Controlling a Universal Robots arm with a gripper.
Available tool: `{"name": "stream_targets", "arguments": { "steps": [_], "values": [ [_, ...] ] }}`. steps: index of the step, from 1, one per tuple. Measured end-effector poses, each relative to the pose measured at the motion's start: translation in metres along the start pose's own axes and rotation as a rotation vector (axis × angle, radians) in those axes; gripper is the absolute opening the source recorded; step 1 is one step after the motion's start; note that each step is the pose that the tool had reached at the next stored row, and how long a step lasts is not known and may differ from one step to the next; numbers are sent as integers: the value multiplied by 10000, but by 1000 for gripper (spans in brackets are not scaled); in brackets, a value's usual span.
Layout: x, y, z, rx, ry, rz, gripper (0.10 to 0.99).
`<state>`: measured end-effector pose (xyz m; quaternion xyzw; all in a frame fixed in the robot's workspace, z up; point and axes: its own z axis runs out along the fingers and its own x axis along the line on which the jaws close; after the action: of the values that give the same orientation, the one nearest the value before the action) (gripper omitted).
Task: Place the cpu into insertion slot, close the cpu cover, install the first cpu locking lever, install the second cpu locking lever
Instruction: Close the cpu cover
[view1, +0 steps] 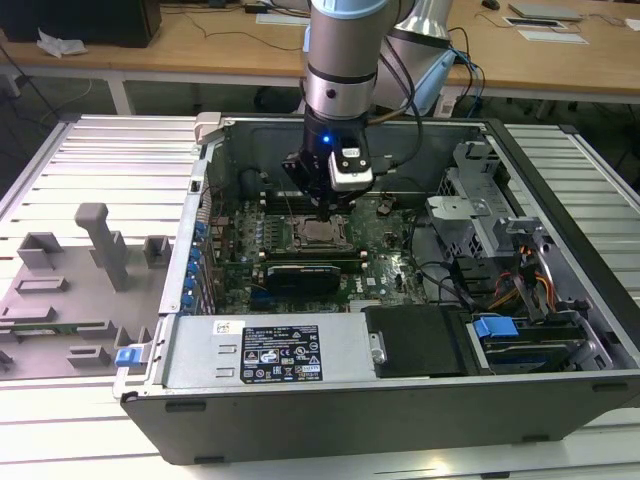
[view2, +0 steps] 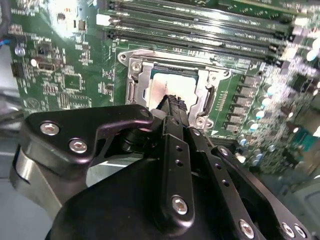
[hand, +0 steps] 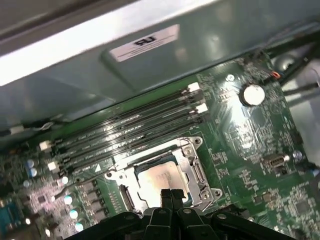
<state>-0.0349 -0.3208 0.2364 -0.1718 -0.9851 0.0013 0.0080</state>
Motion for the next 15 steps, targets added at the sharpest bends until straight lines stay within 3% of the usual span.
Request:
{"name": "stream_targets", "arguments": {
  "steps": [8,15],
  "values": [
    [0,0,8,40,-15,-2458,106],
    [1,0,-54,68,-21,-2658,106]
  ]
}}
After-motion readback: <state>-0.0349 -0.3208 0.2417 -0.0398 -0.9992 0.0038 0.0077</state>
